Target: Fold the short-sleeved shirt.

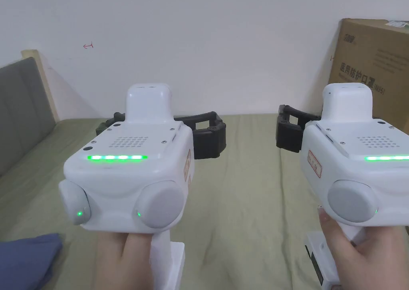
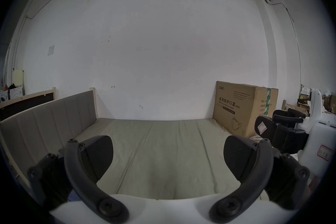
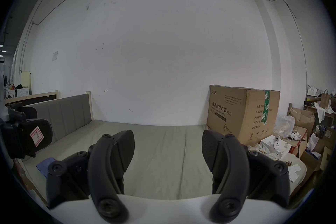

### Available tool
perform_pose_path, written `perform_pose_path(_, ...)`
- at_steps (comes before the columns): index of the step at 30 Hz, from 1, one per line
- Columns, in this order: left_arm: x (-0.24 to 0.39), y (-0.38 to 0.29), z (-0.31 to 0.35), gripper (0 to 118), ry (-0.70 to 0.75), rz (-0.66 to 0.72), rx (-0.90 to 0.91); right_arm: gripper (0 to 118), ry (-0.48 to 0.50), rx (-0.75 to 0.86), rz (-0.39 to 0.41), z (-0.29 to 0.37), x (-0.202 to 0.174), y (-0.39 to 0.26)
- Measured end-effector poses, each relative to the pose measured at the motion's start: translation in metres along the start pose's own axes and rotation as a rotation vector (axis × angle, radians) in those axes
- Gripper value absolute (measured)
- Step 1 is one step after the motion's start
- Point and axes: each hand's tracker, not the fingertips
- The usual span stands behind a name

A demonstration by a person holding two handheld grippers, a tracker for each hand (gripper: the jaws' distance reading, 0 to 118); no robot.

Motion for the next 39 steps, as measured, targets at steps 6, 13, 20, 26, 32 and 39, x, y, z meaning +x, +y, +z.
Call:
perform_pose_path(6, 0.001, -0.002, 0.0, 118, 0.022, 0.001, -0.012, 83, 0.0, -0.005, 0.0, -0.001, -0.001, -0.002)
perform_pose_path(13, 0.004, -0.003, -0.001, 118, 0.028, -0.013, -0.008, 83, -0.001, -0.013, 0.001, -0.002, -0.003, -0.004)
perform_pose_path(20, 0.003, -0.006, -0.004, 118, 0.023, 0.001, -0.024, 83, 0.004, -0.01, 0.007, -0.002, -0.007, -0.003)
perform_pose_path(26, -0.002, -0.003, -0.004, 118, 0.046, 0.017, -0.019, 83, 0.003, -0.004, 0.016, -0.001, -0.009, -0.003)
perform_pose_path(32, -0.006, 0.0, -0.003, 118, 0.047, 0.029, -0.008, 83, -0.002, -0.005, 0.021, -0.003, -0.009, -0.001)
perform_pose_path(39, -0.007, 0.001, -0.007, 118, 0.045, 0.026, -0.011, 83, -0.013, 0.001, 0.023, -0.004, -0.009, 0.001)
